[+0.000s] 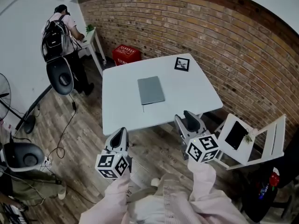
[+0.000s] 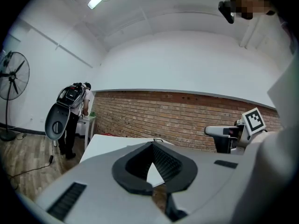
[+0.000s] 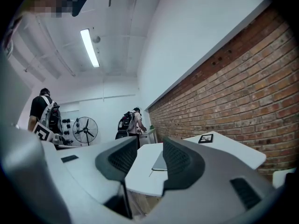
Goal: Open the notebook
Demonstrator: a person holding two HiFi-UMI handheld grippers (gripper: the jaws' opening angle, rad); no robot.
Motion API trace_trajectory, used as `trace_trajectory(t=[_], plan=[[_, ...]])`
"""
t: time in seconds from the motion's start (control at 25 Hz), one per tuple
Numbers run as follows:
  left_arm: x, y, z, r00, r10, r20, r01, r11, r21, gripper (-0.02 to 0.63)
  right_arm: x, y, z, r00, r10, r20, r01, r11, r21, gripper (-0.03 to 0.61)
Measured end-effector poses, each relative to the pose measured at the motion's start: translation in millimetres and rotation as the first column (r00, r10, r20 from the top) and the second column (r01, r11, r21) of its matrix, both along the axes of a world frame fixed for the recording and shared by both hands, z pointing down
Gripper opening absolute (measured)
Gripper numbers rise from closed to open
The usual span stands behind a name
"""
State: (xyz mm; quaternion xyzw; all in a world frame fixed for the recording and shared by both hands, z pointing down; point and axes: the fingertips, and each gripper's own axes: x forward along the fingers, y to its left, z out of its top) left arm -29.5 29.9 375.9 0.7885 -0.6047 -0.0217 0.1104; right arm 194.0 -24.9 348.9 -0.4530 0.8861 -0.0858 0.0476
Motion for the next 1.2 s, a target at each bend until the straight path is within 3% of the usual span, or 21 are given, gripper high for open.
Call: trace_trajectory(t=[0.36,0.56,0.72,1.2], plan=[[-13,-33,24,0.999,0.001,-0.032,-0.003,0.998,-0.055,-0.008,-16,-38,25,1.000,-0.002,-0.015,0.001,0.997,-0.071,0.153],[-25,-64,36,0.999,-0.033,-0.035,0.030,0.996,-0.086,-0.008,-16,-78,47,1.000,-0.004,-0.009,0.002,0.991,-0.132,0.153],[-35,-96,40,0.998,-0.048,-0.029,0.045,0.994,-0.100,-0.008,-26,-119,61,0.998,-0.012,-0.055,0.002,0.986,-0.169,0.153],[-39,-185,72,0.994,-0.078,-0.071,0.063,0.979,-0.193,-0.008,-56,-216,110,0.988,-0.121,-0.096,0.082,0.937,-0.340,0.153]])
